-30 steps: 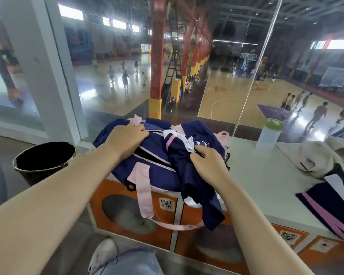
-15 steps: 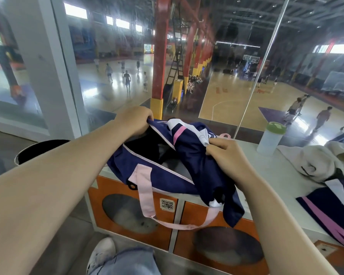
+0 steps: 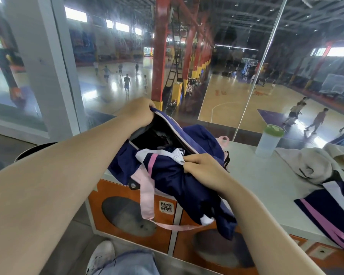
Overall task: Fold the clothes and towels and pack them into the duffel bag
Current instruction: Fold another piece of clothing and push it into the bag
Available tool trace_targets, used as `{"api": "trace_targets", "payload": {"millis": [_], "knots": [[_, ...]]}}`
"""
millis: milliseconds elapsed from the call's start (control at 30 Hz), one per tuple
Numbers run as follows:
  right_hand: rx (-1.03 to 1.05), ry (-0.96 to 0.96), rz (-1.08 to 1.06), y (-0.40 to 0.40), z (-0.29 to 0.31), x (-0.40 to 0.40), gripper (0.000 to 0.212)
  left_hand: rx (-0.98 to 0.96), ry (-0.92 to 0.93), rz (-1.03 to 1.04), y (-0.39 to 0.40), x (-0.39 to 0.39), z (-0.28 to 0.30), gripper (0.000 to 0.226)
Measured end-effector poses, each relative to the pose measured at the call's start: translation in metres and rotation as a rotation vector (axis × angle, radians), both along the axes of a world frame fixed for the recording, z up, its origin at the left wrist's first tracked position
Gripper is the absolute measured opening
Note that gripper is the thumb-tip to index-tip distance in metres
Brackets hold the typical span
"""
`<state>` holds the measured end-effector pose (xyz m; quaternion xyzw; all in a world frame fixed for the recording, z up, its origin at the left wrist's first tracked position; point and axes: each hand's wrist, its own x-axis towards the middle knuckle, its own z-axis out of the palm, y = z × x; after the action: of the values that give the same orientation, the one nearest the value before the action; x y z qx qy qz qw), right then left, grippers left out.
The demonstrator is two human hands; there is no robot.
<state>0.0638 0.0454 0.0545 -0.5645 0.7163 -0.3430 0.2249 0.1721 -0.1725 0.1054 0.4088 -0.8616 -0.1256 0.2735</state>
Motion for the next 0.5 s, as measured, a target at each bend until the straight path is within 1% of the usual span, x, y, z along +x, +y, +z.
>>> {"api": "trace_targets", "payload": {"millis": [100, 200, 267, 300, 367, 400, 500], "knots": [[-0.023, -0.048, -0.099, -0.024, -0.008, 0.002, 0.027, -0.062, -0.059, -0.017, 0.001, 0.002, 0.003, 0.024], [-0.07, -0.056, -0.263, -0.052, -0.011, 0.0, 0.035, -0.122, -0.121, -0.025, 0.001, 0.003, 0.004, 0.023], [-0.081, -0.058, -0.349, -0.07, -0.011, 0.0, 0.034, -0.165, -0.143, -0.027, 0.003, 0.004, 0.005, 0.023], [-0.077, -0.061, -0.376, -0.079, -0.009, 0.001, 0.03, -0.188, -0.152, -0.033, 0.004, 0.004, 0.005, 0.023], [-0.064, -0.043, -0.406, -0.097, -0.009, 0.003, 0.02, -0.237, -0.166, -0.041, 0.009, 0.003, 0.004, 0.025], [-0.065, -0.03, -0.402, -0.107, -0.01, 0.005, 0.021, -0.268, -0.167, -0.038, 0.011, 0.002, 0.002, 0.025], [-0.031, 0.007, -0.375, -0.132, -0.009, 0.012, 0.033, -0.314, -0.151, -0.038, 0.01, 0.001, -0.001, 0.022]]}}
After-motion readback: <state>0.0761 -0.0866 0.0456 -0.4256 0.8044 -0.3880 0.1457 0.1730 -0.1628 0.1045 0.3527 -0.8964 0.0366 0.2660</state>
